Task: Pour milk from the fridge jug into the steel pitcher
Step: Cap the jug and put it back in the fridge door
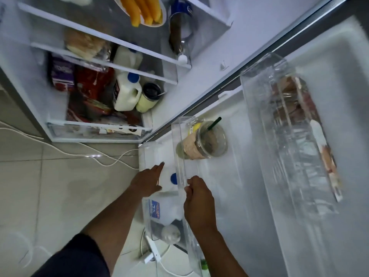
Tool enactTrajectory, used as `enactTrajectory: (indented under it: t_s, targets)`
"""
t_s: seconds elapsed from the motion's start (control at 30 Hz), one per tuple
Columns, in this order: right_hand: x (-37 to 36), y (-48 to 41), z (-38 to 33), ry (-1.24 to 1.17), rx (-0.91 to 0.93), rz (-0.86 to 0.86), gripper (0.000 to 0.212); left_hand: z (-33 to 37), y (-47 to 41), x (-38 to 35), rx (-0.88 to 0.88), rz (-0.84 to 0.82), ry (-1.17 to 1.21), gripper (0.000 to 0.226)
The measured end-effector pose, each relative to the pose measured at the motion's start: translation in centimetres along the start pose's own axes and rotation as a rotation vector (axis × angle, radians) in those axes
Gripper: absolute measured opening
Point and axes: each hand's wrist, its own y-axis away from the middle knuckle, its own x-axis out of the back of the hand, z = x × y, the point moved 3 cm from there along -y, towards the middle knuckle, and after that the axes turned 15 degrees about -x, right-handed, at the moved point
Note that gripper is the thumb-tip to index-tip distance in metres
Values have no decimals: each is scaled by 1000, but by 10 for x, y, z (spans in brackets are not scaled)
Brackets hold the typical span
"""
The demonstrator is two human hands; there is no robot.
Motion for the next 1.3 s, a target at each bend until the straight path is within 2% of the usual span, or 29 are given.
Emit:
enactTrajectory:
  t_s: [0.07,0.13,0.27,0.37,0.57,0.7,0.8,0.93,1.03,1.13,1.2,1.3]
  targets:
    - [3,2,3,-6,21,1,10,10,10,15,-9,55,84,81]
    - [5,4,4,5,31,1,16,24,19,31,-8,142,232,62]
    - [19,16,7,-9,89,70,17,54,40,63,8,317,13,31]
    - [29,30,4,-89,119,91,16,75,62,78,7,420,-35,22]
    - [58,77,-10,-260,310,136,18,116,115,93,55,577,56,36]
    - [83,115,-3,-265,429,149,20,151,157,88,100,632,7,18]
    - [116,141,1,-249,528,199,20,190,179,92,77,637,8,17]
    - [175,176,6,-226,657,355,23,251,193,112,30,685,13,14]
    - [226,195,14,-265,722,519,21,302,198,122,-61,690,99,24]
    - [276,201,35,-248,727,630,29,356,198,124,-101,701,376,35]
    - [301,201,54,-188,684,671,37,385,192,117,-59,669,541,46]
    - [322,191,88,-26,505,655,42,417,182,95,46,612,579,73]
